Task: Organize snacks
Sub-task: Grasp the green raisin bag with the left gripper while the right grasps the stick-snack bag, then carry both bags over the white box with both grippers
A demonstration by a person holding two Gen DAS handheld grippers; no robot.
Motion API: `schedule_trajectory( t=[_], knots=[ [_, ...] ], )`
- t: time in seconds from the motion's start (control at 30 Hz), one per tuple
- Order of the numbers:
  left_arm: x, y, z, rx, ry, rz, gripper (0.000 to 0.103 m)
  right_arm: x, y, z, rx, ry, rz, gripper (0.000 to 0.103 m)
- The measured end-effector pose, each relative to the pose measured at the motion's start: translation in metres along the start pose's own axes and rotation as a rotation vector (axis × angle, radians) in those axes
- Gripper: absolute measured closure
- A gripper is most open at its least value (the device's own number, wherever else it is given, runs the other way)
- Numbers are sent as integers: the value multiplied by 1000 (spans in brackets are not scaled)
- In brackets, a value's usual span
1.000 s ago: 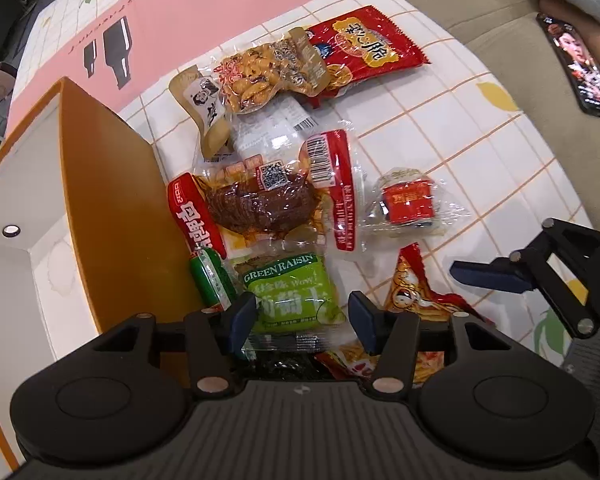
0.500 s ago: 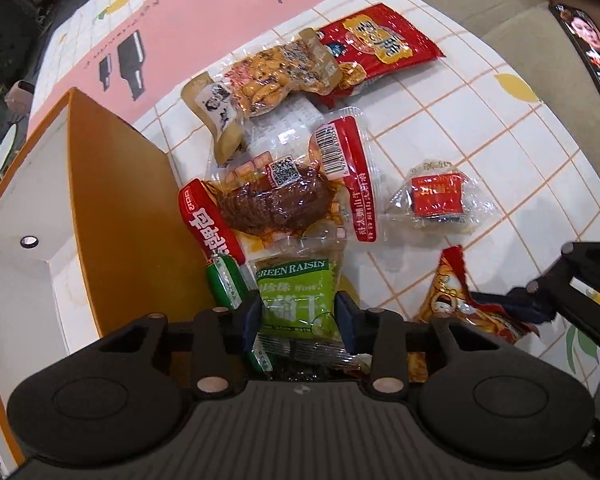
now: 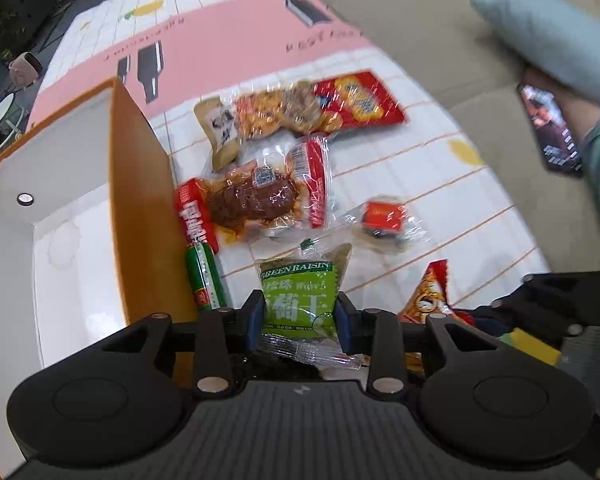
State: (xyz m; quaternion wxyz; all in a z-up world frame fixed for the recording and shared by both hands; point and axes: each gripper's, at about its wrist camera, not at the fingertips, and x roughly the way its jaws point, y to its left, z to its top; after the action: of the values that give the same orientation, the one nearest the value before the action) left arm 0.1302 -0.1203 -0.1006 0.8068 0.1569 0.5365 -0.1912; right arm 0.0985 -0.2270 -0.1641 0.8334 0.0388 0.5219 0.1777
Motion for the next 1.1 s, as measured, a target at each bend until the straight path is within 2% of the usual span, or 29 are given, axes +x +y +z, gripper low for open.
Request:
schedule_trajectory(
  t=[0.23,0.53,0.77,0.93,1.1],
  knots=[
    [-54,3,-12,-52,-127,-37,63,-27,7,-8,-12,-57,-17,55],
    [-116,23,-28,-58,-243,9,63,-75,31,-7,-39,-199,-18,55],
    [-142,63,-46,-67,-225,83,63,-116,53,14,-77,-327,42,55],
    [-141,98,-58,-76,-176,119,63,-125,90,39,-195,-368,103,55],
    [-120,137,-71,-111,-109,47,63,-105,126,66,-339,-326,141,55]
  ],
)
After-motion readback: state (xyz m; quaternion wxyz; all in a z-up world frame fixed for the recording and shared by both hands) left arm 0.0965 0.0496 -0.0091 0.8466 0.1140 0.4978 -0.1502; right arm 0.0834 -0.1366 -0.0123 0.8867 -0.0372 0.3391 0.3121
